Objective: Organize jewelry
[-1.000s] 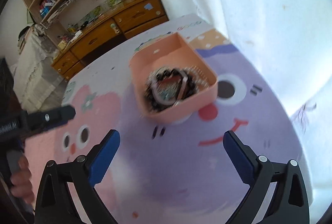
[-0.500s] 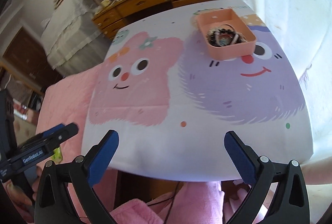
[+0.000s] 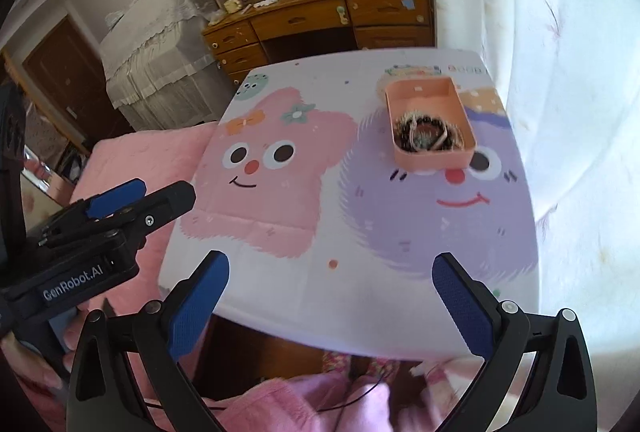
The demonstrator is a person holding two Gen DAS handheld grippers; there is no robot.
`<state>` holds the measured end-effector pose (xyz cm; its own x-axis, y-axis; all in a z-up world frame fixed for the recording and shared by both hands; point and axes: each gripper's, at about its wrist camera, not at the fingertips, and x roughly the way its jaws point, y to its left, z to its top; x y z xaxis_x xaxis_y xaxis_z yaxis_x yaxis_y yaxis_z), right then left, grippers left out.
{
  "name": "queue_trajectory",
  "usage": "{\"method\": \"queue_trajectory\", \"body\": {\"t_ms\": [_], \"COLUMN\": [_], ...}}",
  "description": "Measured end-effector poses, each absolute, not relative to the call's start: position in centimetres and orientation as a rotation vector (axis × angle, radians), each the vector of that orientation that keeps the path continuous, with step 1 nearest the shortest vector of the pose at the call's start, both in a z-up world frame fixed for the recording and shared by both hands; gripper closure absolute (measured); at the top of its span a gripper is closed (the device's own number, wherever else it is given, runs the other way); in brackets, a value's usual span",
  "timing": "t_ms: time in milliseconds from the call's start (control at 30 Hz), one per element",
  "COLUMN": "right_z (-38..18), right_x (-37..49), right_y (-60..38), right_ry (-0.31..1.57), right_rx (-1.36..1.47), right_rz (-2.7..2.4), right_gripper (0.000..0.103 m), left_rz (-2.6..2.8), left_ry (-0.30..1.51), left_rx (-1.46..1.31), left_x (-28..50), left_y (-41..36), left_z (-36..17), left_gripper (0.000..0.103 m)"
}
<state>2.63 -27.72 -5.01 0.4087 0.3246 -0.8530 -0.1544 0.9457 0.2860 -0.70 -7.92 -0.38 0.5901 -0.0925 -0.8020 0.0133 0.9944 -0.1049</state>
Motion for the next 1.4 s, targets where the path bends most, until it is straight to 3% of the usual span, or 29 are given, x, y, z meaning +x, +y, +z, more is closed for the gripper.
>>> {"method": "queue_trajectory", "body": {"t_ms": [500, 633, 1400], "right_z": [-4.8, -5.0, -5.3], "right_x": [1.1, 1.3, -0.1], "right_y": [-30.3, -30.0, -30.2], "right_ry": [1.043, 1.050, 1.041], "right_rx": [0.116, 0.114, 0.147], "right_rz": [0.212, 0.221, 0.198], "right_gripper": [0.000, 0.000, 0.000], "left_rz": [0.060, 0.082, 0.056], "left_ry": [0.995, 1.000, 0.978], "left_rx": [-0.133, -0.121, -0.079], "left_x": [-2.3, -2.4, -3.6], "left_y": [-7.6, -7.7, -7.9], "left_z": [-2.9, -2.9, -2.2], "left_gripper": [0.014, 0.000, 0.000]}}
